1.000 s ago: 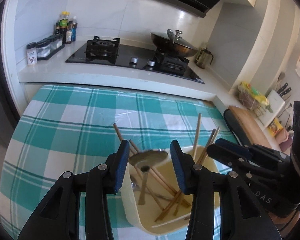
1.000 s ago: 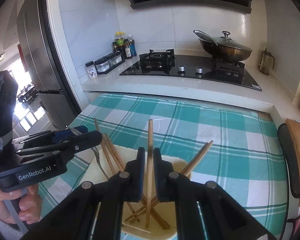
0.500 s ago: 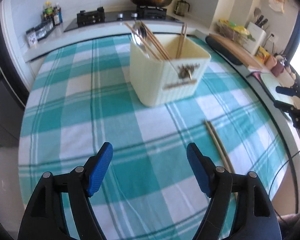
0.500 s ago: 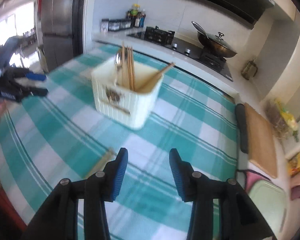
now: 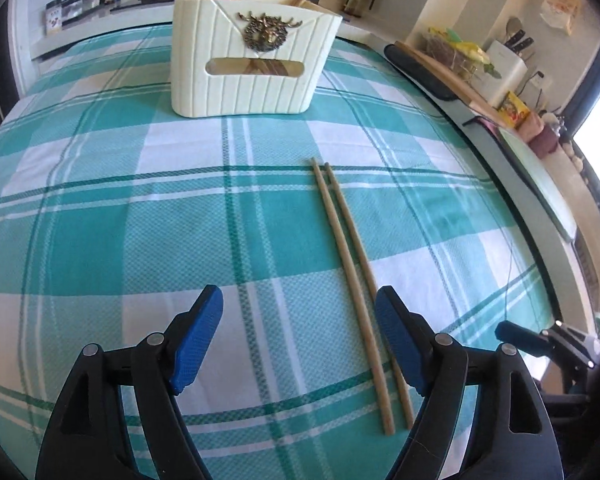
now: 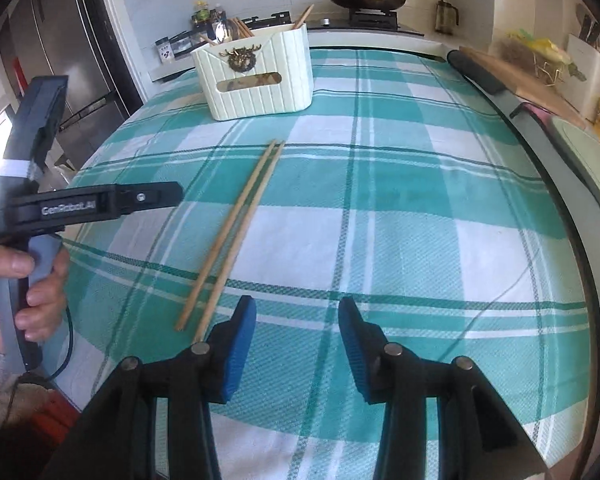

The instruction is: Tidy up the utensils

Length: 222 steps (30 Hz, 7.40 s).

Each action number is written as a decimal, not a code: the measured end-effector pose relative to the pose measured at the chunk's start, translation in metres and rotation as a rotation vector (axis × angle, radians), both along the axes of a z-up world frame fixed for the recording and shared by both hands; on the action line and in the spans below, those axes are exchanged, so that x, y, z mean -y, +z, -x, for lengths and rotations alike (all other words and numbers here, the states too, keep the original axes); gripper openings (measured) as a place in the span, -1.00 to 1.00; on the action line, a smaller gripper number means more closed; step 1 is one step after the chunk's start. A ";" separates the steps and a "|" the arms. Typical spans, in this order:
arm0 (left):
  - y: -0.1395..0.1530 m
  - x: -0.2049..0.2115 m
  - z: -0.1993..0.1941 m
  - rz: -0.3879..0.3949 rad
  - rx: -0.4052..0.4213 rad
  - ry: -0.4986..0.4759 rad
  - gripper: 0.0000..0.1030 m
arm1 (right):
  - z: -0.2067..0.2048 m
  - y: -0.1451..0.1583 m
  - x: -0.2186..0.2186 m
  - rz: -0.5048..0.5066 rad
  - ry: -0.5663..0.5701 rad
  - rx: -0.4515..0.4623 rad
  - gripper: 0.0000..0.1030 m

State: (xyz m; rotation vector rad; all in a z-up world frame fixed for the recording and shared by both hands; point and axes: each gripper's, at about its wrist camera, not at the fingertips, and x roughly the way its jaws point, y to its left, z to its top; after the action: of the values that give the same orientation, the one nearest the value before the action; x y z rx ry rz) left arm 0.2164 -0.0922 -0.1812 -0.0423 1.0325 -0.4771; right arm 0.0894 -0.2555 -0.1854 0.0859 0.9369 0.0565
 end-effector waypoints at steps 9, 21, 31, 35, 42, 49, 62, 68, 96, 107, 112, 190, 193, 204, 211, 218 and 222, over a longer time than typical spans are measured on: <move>-0.017 0.024 0.003 -0.117 0.044 -0.005 0.56 | -0.005 -0.008 0.005 -0.033 -0.027 -0.014 -0.15; -0.023 0.033 0.006 -0.214 0.132 -0.010 0.27 | -0.001 -0.004 0.014 -0.029 -0.075 0.000 -0.15; -0.016 -0.014 0.009 -0.175 0.119 0.052 -0.84 | -0.037 -0.016 -0.040 0.011 0.066 -0.064 -0.15; -0.019 -0.046 0.016 -0.174 0.101 0.107 -0.84 | -0.057 -0.032 -0.071 0.100 0.124 -0.119 -0.16; -0.020 -0.097 0.023 -0.164 0.072 0.196 -0.83 | -0.055 -0.028 -0.068 0.244 0.091 -0.133 -0.67; -0.019 -0.120 0.034 -0.144 0.057 0.171 -0.18 | -0.030 -0.019 -0.006 0.195 -0.071 -0.146 -0.64; -0.028 -0.106 0.002 -0.271 0.016 0.047 0.74 | -0.067 -0.012 -0.006 0.086 0.056 -0.096 0.04; -0.027 -0.105 -0.015 -0.297 -0.041 -0.064 0.74 | -0.087 -0.030 -0.021 0.159 0.122 -0.166 0.08; 0.115 -0.118 -0.034 0.028 0.225 -0.102 -0.92 | -0.116 0.090 -0.027 0.106 0.159 0.125 -0.88; 0.187 -0.146 -0.013 0.220 0.364 -0.036 -0.93 | -0.081 0.168 -0.039 0.138 0.170 0.352 -0.88; 0.198 -0.144 -0.025 0.233 0.363 -0.037 -0.93 | -0.101 0.185 -0.034 0.118 0.156 0.384 -0.88; 0.189 -0.083 0.060 -0.188 0.481 0.386 1.00 | -0.034 0.168 -0.054 0.169 -0.110 0.455 1.00; 0.190 -0.084 0.061 -0.187 0.477 0.385 1.00 | -0.033 0.169 -0.059 0.157 -0.096 0.449 1.00; 0.193 -0.087 0.065 -0.199 0.478 0.389 1.00 | -0.025 0.179 -0.067 0.158 -0.086 0.462 1.00; 0.195 -0.088 0.069 -0.198 0.486 0.390 1.00 | -0.022 0.181 -0.070 0.168 -0.091 0.460 1.00; 0.198 -0.088 0.073 -0.202 0.497 0.389 1.00 | -0.018 0.183 -0.068 0.166 -0.094 0.462 1.00; 0.198 -0.087 0.074 -0.201 0.497 0.386 1.00 | -0.015 0.183 -0.069 0.167 -0.096 0.462 1.00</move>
State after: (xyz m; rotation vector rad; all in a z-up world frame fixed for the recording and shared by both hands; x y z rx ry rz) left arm 0.1421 -0.0048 0.0165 0.0541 0.5581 -0.0215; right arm 0.1047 -0.1869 -0.0022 -0.0370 0.4724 -0.0883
